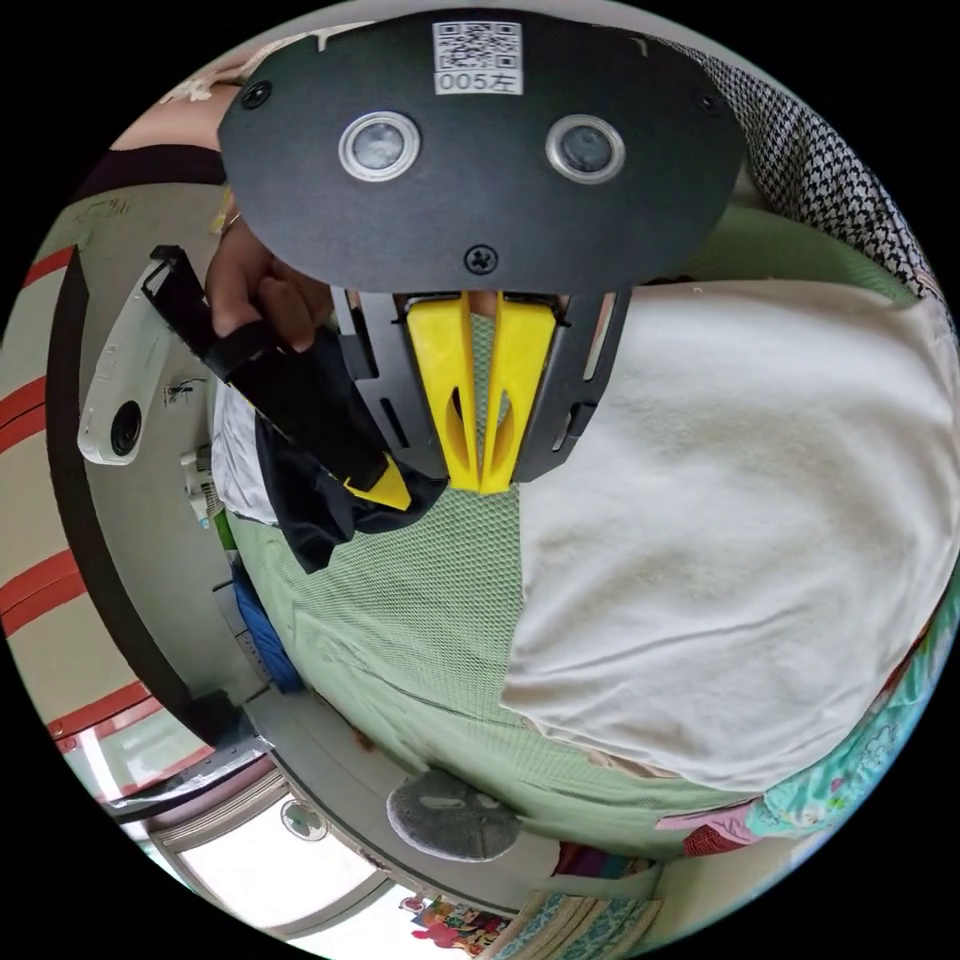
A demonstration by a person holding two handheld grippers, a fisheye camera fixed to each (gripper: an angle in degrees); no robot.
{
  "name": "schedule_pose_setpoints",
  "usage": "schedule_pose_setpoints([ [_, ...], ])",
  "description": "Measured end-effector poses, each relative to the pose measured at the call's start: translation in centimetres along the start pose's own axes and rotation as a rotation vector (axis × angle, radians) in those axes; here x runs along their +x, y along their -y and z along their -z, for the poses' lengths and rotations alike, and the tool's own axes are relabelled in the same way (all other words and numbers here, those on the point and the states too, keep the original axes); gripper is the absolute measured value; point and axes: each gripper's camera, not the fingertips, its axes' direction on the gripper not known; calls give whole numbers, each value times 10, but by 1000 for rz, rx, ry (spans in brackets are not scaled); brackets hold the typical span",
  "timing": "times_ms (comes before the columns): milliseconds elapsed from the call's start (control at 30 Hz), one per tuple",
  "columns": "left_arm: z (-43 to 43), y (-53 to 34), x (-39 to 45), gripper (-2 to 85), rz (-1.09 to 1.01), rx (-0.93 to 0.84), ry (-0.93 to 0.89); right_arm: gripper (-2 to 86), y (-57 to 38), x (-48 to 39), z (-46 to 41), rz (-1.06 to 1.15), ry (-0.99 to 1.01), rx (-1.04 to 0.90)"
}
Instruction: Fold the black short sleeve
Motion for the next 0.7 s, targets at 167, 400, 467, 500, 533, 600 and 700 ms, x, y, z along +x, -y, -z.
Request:
schedule_pose_setpoints([
  [167, 1, 0, 10, 0, -65, -45, -29, 6, -1, 9, 13, 64, -167, 65],
  [400, 3, -9, 37, 84, -265, -130, -36, 59, 3, 58, 49, 15, -428, 186],
  [467, 3, -12, 38, 95, -293, -149, -20, 59, 3, 76, 53, 8, -356, 167],
  [500, 5, -14, 36, 96, -295, -155, 5, 59, 3, 82, 52, 59, -265, 130],
  [533, 8, -15, 33, 96, -291, -150, 28, 61, 1, 83, 51, 145, -156, 82],
  [600, 17, -16, 27, 91, -275, -109, 52, 68, -8, 74, 45, 309, -20, -5],
  [700, 34, -17, 19, 80, -244, -32, 40, 83, -31, 52, 22, 535, 50, -180],
])
